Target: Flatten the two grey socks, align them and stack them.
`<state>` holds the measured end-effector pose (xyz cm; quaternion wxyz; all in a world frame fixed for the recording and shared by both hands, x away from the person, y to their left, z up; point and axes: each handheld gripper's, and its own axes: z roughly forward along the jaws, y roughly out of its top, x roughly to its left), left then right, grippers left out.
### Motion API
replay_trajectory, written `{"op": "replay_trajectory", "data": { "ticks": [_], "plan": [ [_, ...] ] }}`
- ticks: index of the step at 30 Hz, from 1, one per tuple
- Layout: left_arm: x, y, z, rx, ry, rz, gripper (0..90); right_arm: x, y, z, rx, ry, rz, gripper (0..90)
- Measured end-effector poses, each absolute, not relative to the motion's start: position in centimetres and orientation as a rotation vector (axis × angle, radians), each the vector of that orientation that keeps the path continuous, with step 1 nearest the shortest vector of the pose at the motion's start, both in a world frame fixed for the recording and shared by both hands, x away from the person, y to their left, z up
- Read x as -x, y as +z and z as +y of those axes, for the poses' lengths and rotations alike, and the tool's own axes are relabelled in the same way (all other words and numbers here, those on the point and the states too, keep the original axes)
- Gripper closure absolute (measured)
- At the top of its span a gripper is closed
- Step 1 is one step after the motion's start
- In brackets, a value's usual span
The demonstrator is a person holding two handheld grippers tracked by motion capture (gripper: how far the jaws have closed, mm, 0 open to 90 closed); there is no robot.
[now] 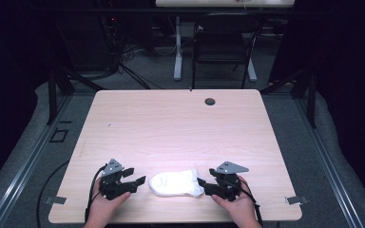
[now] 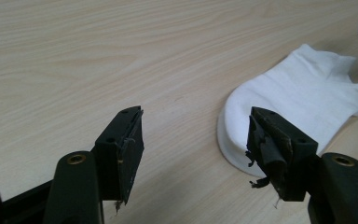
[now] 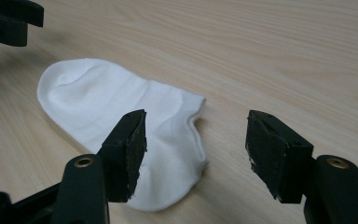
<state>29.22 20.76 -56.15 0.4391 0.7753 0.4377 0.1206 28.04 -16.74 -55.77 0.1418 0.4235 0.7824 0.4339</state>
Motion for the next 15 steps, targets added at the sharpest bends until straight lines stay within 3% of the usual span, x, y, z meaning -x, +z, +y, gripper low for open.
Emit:
{"op": "replay_trajectory", "data": {
  "ticks": [15],
  "plan": [
    [-30.3, -56.4, 23.2, -1.931, 0.331, 1.163, 35.8, -28.9, -55.9, -19.8, -1.328, 1.229, 2.177, 34.6]
  ]
}}
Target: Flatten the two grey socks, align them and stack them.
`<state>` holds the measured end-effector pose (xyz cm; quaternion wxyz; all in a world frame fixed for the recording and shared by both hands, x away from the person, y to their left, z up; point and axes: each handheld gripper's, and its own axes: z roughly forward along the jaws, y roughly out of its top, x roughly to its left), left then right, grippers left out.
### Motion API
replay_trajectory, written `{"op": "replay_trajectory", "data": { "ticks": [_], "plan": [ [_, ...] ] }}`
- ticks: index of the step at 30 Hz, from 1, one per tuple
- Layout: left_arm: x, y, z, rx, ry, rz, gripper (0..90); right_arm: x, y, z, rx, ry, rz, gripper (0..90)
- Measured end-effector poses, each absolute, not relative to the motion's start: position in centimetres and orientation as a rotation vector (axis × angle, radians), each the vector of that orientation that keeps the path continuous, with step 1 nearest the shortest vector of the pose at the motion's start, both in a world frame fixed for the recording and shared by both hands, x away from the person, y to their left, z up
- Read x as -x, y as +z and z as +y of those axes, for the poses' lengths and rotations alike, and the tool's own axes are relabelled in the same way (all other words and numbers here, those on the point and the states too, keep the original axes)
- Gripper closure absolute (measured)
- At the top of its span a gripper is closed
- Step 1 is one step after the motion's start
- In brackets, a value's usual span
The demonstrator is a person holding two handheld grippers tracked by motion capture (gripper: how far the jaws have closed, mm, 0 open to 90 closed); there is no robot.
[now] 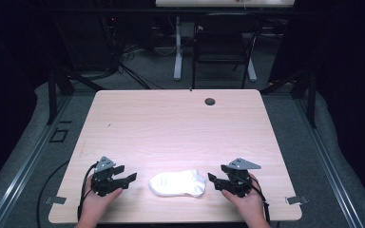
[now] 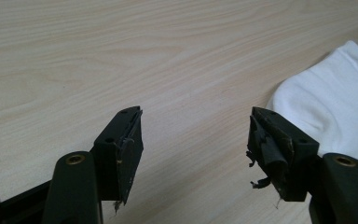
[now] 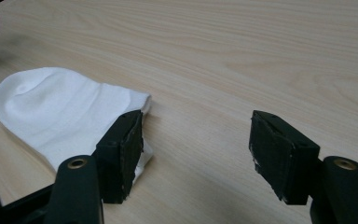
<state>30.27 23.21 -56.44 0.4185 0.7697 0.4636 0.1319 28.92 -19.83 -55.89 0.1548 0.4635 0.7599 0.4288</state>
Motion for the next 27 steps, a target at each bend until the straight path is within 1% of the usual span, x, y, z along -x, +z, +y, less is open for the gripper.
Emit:
{"op": "replay_trajectory", "data": {
  "ticks": [9, 27],
  "plan": [
    [-30.9, -56.6, 24.2, -1.92, 0.326, 1.189, 35.8, -29.3, -56.2, -20.5, -1.356, 1.219, 2.152, 34.6],
    [-31.1, -57.0, 23.6, -1.942, 0.301, 1.176, 35.8, -29.8, -56.5, -21.1, -1.389, 1.223, 2.135, 34.8]
  ]
}}
